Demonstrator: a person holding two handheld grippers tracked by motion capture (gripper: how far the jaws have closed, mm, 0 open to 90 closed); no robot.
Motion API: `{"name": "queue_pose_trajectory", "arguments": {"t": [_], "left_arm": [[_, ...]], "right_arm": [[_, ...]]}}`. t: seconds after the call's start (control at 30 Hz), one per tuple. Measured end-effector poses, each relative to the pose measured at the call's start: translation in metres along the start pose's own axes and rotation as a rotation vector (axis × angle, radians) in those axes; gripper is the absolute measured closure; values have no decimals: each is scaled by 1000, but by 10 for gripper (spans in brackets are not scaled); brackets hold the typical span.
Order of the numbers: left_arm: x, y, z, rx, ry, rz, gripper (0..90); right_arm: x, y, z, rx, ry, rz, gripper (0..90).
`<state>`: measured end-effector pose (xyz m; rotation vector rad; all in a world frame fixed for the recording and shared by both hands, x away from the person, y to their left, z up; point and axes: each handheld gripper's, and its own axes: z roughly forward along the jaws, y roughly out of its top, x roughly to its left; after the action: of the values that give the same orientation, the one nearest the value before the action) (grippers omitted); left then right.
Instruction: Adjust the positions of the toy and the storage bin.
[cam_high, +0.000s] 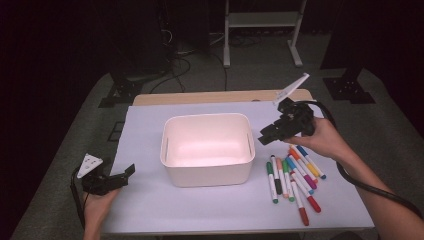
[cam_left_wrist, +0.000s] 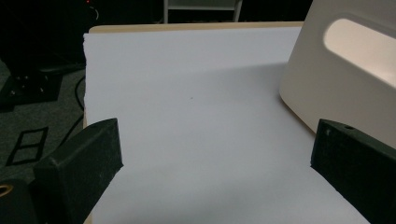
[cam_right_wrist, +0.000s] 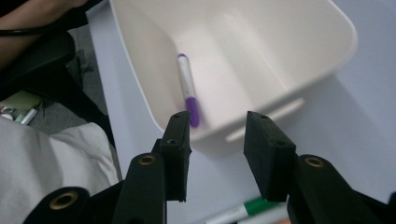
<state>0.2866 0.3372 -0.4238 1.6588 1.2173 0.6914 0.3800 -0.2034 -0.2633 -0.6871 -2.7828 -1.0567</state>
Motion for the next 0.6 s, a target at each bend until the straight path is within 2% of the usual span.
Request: {"name": "queue_pose_trajectory", "arguments": {"t": [0.07,0.1,0.17,0.23,0.27,0.3,0.33,0.37,0.4,0.43,0.47,0.57,0.6], "left_arm": [[-1,0,0,-5,0,4,7],[-2,1,0,-5,-1,5,7],[-2,1,1,-5,-1,5,7],[-2,1,1,-1,-1,8,7],[-2,1,1,3,-1,11,7],[-2,1,1,4,1,11,7],[-2,1,1,4,1,11,7],[-3,1,1,3,2,11,7],[-3,1,1,3,2,11,7],[-3,1,0,3,1,12,7],[-3,1,0,3,1,12,7],[-4,1,1,5,0,20,7],[-4,1,1,5,0,20,7]], "right_arm": [[-7,-17,-4,-9,-18,34,598],[-14,-35,-7,-13,-40,56,598],[-17,-41,-8,-18,-42,67,598],[-26,-69,-13,-33,-68,116,598],[-26,-69,-13,-33,-68,116,598],[-29,-77,-14,-36,-77,128,598],[-31,-86,-14,-42,-82,147,597],[-37,-102,-15,-46,-93,180,597],[-37,-102,-15,-46,-93,180,597],[-43,-116,-14,-45,-106,210,597],[-43,-116,-14,-45,-106,210,597],[-52,-141,-11,-26,-124,258,595],[-52,-141,-11,-26,-124,258,595]]}}
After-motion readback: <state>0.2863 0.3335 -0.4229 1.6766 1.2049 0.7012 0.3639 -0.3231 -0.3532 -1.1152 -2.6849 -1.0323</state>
